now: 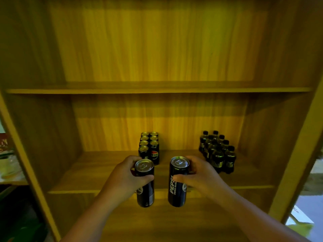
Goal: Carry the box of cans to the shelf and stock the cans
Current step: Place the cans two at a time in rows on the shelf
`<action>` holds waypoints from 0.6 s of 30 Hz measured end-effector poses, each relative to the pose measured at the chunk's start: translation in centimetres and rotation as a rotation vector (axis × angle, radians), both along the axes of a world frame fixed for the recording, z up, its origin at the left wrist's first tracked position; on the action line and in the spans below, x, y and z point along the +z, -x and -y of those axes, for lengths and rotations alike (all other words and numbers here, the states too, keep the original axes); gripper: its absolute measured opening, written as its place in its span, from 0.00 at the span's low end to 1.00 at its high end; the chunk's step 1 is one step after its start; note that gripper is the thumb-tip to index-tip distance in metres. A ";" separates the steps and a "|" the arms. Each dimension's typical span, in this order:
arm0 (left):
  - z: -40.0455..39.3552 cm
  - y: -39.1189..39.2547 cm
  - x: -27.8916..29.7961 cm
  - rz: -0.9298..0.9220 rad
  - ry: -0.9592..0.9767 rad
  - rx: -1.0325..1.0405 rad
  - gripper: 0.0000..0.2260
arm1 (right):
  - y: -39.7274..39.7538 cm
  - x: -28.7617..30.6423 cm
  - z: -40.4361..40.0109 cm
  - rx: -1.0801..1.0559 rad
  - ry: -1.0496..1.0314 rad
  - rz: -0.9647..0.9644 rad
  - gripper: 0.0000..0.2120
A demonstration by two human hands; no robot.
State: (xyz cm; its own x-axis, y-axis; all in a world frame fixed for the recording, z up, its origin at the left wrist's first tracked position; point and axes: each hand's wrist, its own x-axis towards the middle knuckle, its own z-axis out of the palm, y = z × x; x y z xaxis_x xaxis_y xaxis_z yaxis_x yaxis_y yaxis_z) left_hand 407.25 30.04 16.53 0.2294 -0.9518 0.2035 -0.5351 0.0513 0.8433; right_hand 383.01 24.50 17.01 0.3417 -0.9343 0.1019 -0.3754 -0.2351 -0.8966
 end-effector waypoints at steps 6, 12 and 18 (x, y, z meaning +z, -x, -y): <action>4.2 0.7 -2.1 -0.009 -0.010 0.093 0.20 | -0.5 -1.8 5.4 0.084 -0.058 0.031 0.24; 8.4 1.6 -3.6 -0.030 0.004 0.189 0.20 | -1.8 -3.9 11.4 0.139 -0.057 0.060 0.25; 11.6 0.5 -4.7 -0.053 -0.004 0.202 0.18 | -3.8 -5.3 15.4 0.139 -0.023 0.056 0.25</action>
